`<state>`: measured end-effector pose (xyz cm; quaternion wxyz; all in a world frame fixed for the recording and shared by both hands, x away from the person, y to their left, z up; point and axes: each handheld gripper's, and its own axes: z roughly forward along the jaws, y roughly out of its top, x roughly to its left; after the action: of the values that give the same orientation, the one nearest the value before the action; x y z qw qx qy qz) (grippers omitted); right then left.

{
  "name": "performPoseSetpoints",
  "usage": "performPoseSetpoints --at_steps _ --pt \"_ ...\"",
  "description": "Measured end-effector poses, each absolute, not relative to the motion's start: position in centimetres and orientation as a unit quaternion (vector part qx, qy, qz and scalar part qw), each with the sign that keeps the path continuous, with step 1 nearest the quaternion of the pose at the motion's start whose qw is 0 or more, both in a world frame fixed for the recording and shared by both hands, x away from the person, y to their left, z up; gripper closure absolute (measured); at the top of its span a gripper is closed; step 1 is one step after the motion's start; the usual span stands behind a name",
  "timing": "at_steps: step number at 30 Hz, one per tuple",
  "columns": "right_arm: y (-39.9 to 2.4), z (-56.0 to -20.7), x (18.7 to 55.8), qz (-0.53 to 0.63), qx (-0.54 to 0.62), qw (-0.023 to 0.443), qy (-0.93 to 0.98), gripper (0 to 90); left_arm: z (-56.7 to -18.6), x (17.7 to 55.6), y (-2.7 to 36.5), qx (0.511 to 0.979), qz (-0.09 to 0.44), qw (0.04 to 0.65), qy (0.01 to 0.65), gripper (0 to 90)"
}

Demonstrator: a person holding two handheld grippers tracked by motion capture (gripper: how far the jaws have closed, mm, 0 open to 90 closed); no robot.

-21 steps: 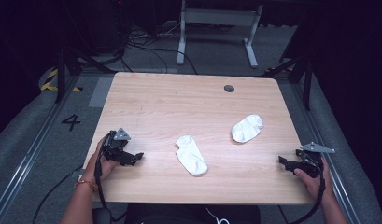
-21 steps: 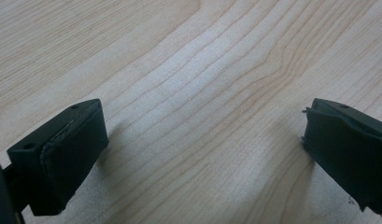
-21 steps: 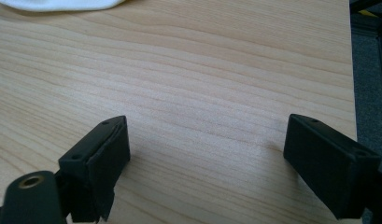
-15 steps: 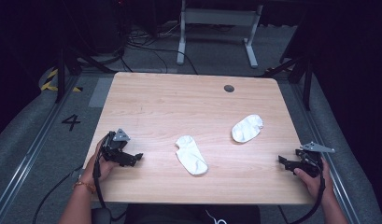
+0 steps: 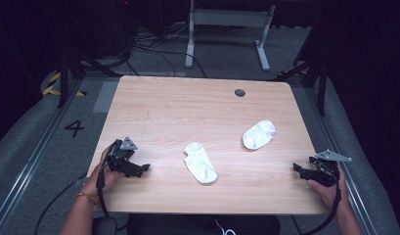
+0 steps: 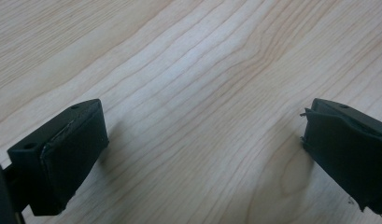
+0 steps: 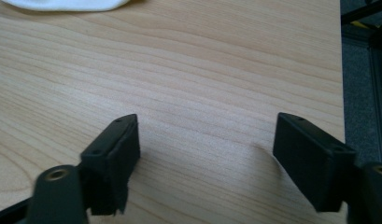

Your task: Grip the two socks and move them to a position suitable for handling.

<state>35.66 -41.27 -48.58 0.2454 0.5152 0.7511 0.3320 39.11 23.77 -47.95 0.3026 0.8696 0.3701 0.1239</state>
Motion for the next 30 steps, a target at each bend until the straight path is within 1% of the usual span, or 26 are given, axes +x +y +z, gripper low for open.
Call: performPoseSetpoints --at_steps 4,10,12,16,17,19,20,21,23,25,30 --pt "-41.7 -48.4 35.6 0.346 0.519 0.242 0.743 28.3 -48.0 39.3 23.1 0.867 0.13 0.305 0.371 0.2" --pt "-41.8 -48.2 35.6 0.347 0.511 0.247 0.746 28.7 -48.1 39.4 23.0 0.868 0.126 0.31 0.367 0.3" --pt "-41.6 -48.0 35.7 0.35 0.509 0.25 0.746 29.2 -48.0 39.3 23.0 0.868 0.132 0.31 0.364 0.9" --pt "-40.9 -47.6 36.1 0.351 0.495 0.251 0.754 30.0 -47.9 38.9 23.0 0.869 0.136 0.312 0.359 6.2" --pt "-40.6 -47.5 36.2 0.354 0.494 0.249 0.754 30.2 -47.7 38.7 23.0 0.869 0.135 0.312 0.359 9.1" --pt "-40.1 -47.4 36.4 0.354 0.488 0.249 0.758 30.5 -47.5 38.6 22.9 0.869 0.142 0.311 0.357 18.3" --pt "-40.0 -47.3 36.6 0.355 0.485 0.249 0.76 30.8 -47.4 38.5 22.7 0.869 0.147 0.311 0.356 18.1" --pt "-39.8 -47.2 36.7 0.358 0.484 0.247 0.759 31.4 -47.3 38.4 22.6 0.868 0.144 0.313 0.357 15.1" --pt "-39.5 -47.1 37.0 0.361 0.479 0.247 0.761 32.0 -46.9 38.1 22.2 0.863 0.138 0.332 0.355 17.2" --pt "-39.0 -46.9 37.2 0.361 0.473 0.247 0.765 33.7 -46.4 37.8 21.5 0.862 0.143 0.339 0.349 16.5" --pt "-37.2 -46.6 37.9 0.36 0.453 0.245 0.778 41.3 -45.3 36.8 18.7 0.872 0.152 0.34 0.316 18.7"
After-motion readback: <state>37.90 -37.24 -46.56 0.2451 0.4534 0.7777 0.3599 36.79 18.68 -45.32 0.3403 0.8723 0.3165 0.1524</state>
